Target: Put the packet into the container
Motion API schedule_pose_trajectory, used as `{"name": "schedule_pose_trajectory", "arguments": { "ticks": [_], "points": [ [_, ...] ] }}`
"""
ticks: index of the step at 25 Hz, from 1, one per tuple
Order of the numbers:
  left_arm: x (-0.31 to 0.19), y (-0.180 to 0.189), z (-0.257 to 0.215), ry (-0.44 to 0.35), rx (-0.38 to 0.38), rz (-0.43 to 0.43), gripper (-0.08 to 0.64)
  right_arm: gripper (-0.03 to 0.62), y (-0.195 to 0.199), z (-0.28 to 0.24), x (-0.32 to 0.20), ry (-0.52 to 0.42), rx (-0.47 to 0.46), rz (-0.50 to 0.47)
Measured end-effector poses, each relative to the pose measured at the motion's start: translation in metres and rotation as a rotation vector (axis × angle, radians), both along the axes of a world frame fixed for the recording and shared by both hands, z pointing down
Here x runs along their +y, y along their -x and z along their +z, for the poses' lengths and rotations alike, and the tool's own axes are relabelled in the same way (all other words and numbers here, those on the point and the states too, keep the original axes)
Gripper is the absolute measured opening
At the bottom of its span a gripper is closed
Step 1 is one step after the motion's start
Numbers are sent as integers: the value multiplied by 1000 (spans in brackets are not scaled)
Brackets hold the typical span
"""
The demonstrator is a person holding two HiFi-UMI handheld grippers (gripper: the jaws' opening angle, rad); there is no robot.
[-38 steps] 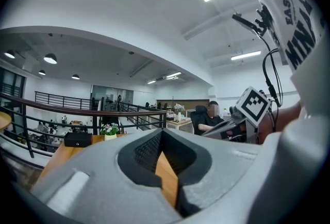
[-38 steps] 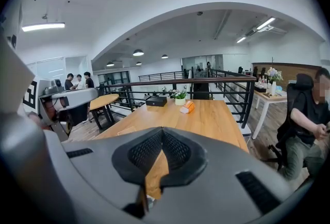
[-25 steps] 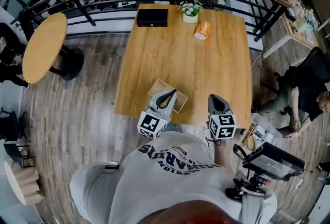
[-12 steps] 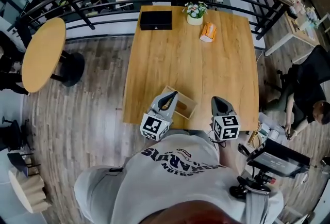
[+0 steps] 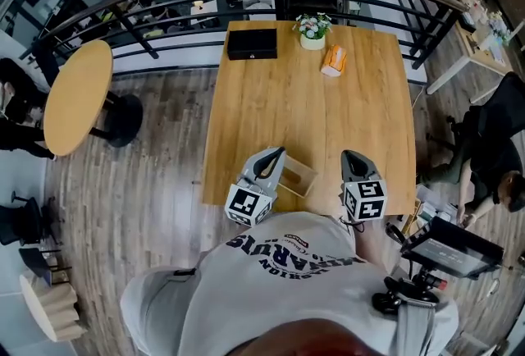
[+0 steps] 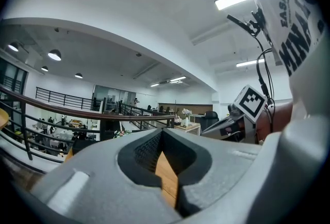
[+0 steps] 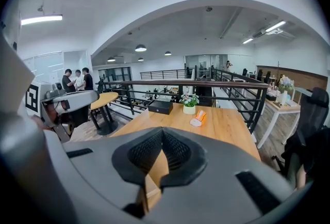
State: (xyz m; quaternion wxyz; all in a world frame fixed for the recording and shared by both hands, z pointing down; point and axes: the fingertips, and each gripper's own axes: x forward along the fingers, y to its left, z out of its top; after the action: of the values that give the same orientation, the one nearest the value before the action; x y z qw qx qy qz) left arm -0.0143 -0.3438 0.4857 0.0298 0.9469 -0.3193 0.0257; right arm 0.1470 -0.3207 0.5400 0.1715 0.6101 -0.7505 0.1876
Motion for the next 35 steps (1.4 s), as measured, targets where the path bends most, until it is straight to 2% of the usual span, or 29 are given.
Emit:
{"name": "schedule_pose_trajectory", "arguments": {
  "ticks": [5,12,21,22,23,24,27,31,35],
  "points": [
    [-6,3,-7,-17,4,-16,-2,9,0,-12,-11,-34,6,-18],
    [-1,13,-10,-10,7,-39,-2,11,2,-8,-18,4,27,-17],
    [-1,20,-19,-6,13,-95,-2,18,-37,-20,-74,18,72,17],
    [-4,21,-17,-2,11,-101,-2,39,-42,-20,-87,16,79,19],
    [-10,21,-13,1,9,-107,-2,91,-49,-16,-102,19,83,18],
    [-17,20,-7,4,6,-115,-2,166,-56,-11,-118,25,86,16],
    [-29,20,3,11,2,-140,-2,333,-78,1,-158,34,106,19],
    [-37,25,6,33,-6,-169,-2,392,-92,3,-198,47,117,29],
    [-43,29,11,55,-22,-197,-2,422,-99,19,-244,80,69,38]
  ]
}}
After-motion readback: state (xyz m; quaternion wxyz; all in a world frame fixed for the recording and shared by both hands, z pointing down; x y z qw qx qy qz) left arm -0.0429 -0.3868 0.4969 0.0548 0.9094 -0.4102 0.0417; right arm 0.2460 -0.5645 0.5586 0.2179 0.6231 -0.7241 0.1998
